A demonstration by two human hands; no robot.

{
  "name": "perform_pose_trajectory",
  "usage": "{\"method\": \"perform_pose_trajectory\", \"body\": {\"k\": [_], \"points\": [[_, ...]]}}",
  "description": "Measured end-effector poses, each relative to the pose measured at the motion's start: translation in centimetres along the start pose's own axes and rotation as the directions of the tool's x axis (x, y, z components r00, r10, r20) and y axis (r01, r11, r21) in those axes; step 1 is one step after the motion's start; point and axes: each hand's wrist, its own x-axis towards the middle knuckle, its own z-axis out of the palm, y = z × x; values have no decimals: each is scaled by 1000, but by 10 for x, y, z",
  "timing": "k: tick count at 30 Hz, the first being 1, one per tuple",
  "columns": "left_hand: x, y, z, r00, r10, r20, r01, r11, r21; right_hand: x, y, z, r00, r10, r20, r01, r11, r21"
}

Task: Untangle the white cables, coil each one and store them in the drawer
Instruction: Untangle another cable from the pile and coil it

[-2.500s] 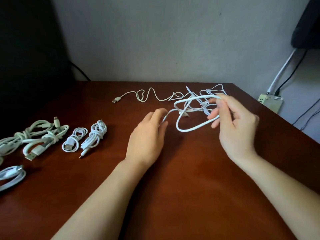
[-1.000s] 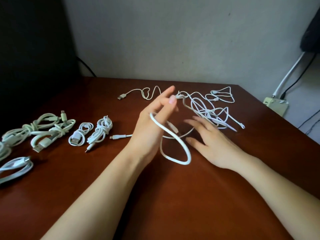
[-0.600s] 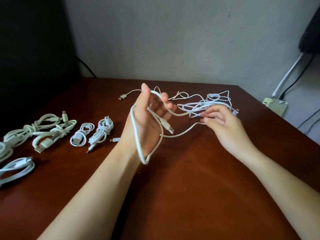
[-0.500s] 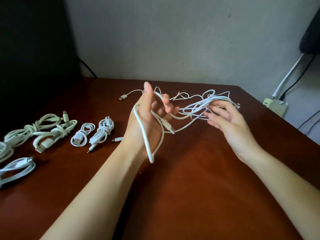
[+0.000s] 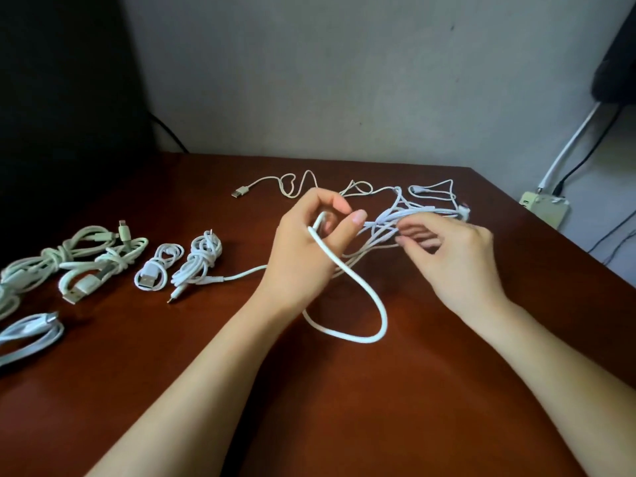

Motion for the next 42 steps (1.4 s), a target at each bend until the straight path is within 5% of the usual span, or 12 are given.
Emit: {"method": "perform_pose_trajectory", "body": {"k": [8, 12, 18, 23, 30, 35, 42], "points": [[-3, 1, 2, 999, 1, 41, -1, 1000, 21, 3, 6, -6, 988, -124, 87, 139, 969, -204], [-1, -4, -1, 998, -22, -61, 26, 997, 66, 4, 3, -9, 1000, -12, -4, 11, 994, -113], [0, -13, -3, 994, 100, -41, -58, 817, 574, 10, 12, -15, 978, 145, -147, -154, 987, -52], [1, -15, -4, 999, 46, 20, -47, 732, 679, 12, 12, -20, 976, 187, -109, -203, 965, -166], [-4, -9, 2, 990, -50, 131, -59, 701, 711, 12, 7, -23, 985, 166, -43, -171, 946, -274], [-5, -11, 4, 980, -97, 172, -55, 702, 710, 10, -1, -23, 960, 243, 142, -188, 928, -322], [5, -14, -6, 990, -100, -96, 131, 903, 409, 8, -17, -24, 928, 261, 267, -110, 875, -471]]}}
